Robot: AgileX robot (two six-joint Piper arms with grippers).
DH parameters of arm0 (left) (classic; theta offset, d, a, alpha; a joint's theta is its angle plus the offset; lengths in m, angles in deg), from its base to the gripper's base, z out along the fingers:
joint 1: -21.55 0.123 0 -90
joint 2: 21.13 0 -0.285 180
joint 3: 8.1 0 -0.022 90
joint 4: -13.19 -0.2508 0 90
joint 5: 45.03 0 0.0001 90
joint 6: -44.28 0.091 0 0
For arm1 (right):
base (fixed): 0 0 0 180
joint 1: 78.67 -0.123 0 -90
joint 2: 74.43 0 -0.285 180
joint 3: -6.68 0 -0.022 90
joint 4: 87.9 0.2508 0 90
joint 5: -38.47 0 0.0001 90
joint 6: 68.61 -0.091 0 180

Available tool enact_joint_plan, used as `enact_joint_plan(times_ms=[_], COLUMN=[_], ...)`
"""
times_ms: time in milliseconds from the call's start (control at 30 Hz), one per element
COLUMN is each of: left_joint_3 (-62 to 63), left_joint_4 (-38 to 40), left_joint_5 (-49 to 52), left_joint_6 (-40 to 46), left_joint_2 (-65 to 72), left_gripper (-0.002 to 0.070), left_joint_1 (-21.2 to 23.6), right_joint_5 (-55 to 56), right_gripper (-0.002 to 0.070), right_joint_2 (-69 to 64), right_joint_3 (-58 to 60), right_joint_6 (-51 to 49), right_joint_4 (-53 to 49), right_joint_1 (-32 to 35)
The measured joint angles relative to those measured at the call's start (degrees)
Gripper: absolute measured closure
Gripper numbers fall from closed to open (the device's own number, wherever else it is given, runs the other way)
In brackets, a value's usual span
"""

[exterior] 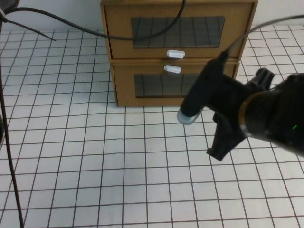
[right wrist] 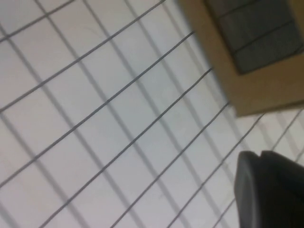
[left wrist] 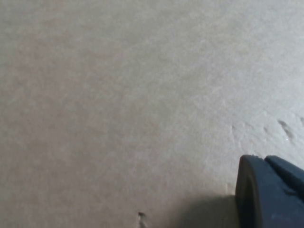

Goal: Open the shoe box
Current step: 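Pull the top drawer of the cardboard box fully open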

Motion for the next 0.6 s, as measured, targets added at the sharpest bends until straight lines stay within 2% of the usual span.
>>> enact_joint_plan(times_ms=[67,167,300,400,500,600], left_joint_3=[0.0,0.0,0.0,0.0,0.0,0.0], left_joint_4=[0.0,0.0,0.0,0.0,0.0,0.0], left_joint_5=[0.0,0.1,0.2,0.2,0.5,0.9], left_joint_6=[-0.1,-0.1,-0.1,-0.3,-0.5,-0.6], left_joint_2=[0.0,0.0,0.0,0.0,0.0,0.0], left_gripper=[0.0678,0.0679,0.0678,0.0678,0.0678,0.0679], left_joint_1=[0.0,0.0,0.0,0.0,0.0,0.0], right_joint_5=[1.3,4.5,7.3,8.4,9.4,9.9], right_gripper=[0.0689,0.0689,0.0687,0.0658,0.0557,0.0398], right_joint_2=[-2.5,-5.2,-8.1,-10.0,-11.5,-13.3], right_joint_3=[0.0,0.0,0.1,0.1,0.1,-1.3], right_joint_6=[-6.3,-13.9,-24.0,-31.8,-38.6,-43.7], right_joint_4=[-12.3,-25.4,-39.0,-47.6,-53.9,-57.5], right_joint_1=[-2.9,-4.4,-4.6,-4.6,-4.6,-4.6])
